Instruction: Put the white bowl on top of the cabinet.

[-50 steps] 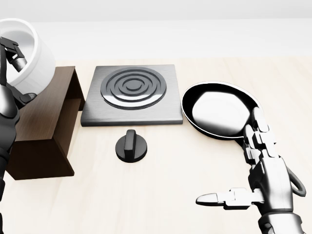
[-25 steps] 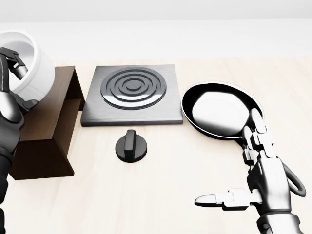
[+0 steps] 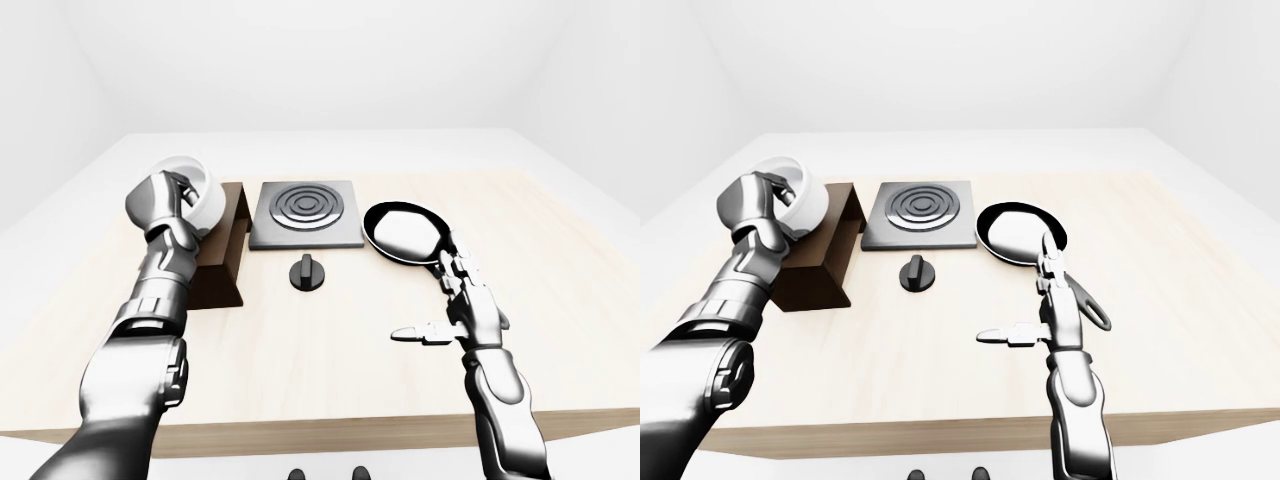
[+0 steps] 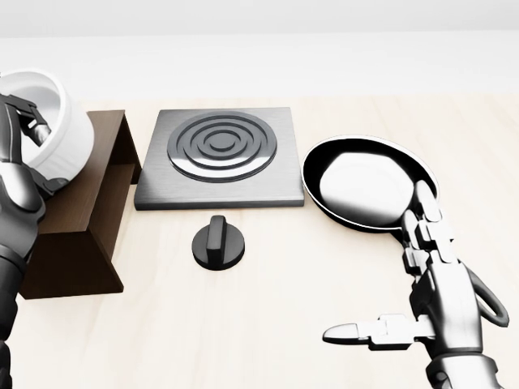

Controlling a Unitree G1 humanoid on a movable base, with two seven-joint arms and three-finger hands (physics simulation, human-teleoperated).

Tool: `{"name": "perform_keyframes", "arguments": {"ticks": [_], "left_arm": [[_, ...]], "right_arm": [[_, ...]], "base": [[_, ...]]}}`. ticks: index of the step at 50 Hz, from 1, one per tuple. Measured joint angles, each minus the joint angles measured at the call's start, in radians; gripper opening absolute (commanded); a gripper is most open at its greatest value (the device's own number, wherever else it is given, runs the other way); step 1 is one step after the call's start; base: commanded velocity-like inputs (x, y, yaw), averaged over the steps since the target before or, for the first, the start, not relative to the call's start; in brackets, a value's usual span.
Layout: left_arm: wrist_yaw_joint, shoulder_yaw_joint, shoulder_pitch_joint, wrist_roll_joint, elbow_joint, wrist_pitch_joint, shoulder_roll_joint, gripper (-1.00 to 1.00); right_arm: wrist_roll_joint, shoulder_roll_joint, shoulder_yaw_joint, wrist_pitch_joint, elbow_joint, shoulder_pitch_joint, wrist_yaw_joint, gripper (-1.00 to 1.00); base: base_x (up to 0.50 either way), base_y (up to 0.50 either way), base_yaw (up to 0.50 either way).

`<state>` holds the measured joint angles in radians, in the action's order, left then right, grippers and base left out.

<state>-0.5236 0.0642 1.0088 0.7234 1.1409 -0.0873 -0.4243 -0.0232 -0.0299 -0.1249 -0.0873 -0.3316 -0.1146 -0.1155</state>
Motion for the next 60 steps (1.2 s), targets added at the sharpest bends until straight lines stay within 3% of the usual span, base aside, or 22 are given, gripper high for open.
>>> {"name": "perform_keyframes", "arguments": {"ticks": [28, 29, 30, 60], "left_arm": [[0.0, -0.018, 0.016, 0.005, 0.03, 0.0, -0.001, -1.0], [0.0, -0.019, 0.016, 0.004, 0.031, 0.0, -0.001, -0.76], [0.0, -0.018, 0.016, 0.004, 0.03, 0.0, 0.0, 1.0], [0.0, -0.014, 0.011, 0.019, 0.031, 0.0, 0.004, 1.0]], "right_arm": [[-0.011, 0.002, 0.009, 0.0, 0.005, -0.006, 0.001, 1.0], [-0.011, 0.002, 0.009, 0.0, 0.005, -0.006, 0.001, 1.0], [-0.012, 0.002, 0.01, 0.0, 0.005, -0.007, 0.001, 1.0], [-0.021, 0.002, 0.016, 0.0, 0.014, -0.009, -0.001, 1.0]], "base": [[0.0, 0.0, 0.0], [0.0, 0.0, 0.0], [0.0, 0.0, 0.0], [0.0, 0.0, 0.0]]}}
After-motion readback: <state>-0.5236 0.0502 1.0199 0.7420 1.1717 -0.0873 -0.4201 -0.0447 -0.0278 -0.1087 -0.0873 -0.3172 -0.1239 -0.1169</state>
